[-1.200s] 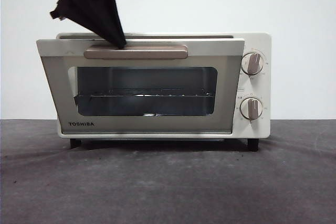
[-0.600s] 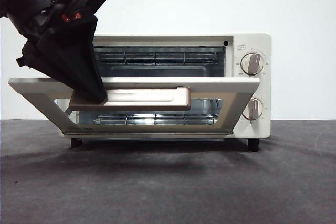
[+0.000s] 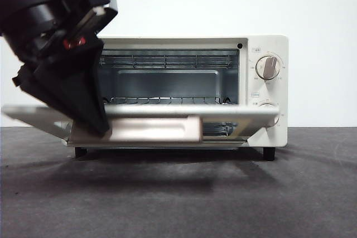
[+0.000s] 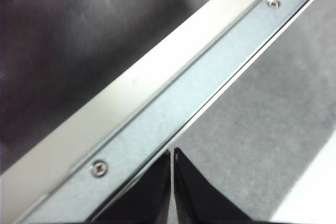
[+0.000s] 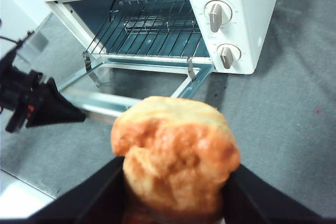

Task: The left arm flap open the oven, the right arm pick bread and place it into oven, the left arm flap close the oven

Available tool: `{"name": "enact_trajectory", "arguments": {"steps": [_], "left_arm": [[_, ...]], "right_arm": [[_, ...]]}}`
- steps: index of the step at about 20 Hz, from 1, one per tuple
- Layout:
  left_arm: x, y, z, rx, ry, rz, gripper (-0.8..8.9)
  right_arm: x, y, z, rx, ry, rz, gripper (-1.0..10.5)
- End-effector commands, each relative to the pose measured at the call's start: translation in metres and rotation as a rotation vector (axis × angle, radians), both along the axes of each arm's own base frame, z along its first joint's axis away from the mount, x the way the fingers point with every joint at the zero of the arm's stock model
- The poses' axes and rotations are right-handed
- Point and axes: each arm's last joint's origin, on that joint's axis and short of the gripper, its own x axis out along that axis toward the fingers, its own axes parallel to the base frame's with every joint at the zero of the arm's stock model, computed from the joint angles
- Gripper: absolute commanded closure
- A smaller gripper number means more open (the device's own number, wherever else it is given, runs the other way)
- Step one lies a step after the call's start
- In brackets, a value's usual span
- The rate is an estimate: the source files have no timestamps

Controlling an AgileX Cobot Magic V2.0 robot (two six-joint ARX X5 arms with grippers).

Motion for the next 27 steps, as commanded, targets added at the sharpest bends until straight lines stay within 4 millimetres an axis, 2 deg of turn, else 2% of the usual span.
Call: {"name": "enact_trajectory", "arguments": {"steps": [1,4,7,11,14,19,22,27], "left_arm": [[0.003,-0.006,-0.001,-0.001,-0.041,0.028,7.97],[-0.004,-0.007,-0.012,0.036,-0.035,0.034,7.97],[-0.01,-0.01,-0.012,0.028,-0.022,0.032,7.97],[-0.024,-0.003,0.01,-0.029,-0.045,0.053,7.97],[-0.042,0.013,0.035,-0.095,-0.097,0.07,7.97],[-0.073,0.045,0.078,-0.202,-0.268,0.172,7.97],[-0.093,0.065,0.097,-0.235,-0.347,0.209,7.97],[-0.124,0.098,0.118,-0.205,-0.45,0.305,7.97]], "right_arm": [[0.0,0.0,0.003,0.01,-0.01,0.002,7.3],[0.0,0.0,0.002,0.01,-0.009,0.003,7.3],[0.0,0.0,0.002,0.01,-0.009,0.003,7.3],[0.0,0.002,0.003,0.034,0.002,0.053,7.3],[0.011,0.008,0.004,0.071,0.044,0.119,7.3],[0.053,0.025,0.009,0.115,0.069,0.199,7.3],[0.084,0.044,0.006,0.111,0.089,0.263,7.3],[0.132,0.104,-0.015,0.086,0.111,0.357,7.3]]}}
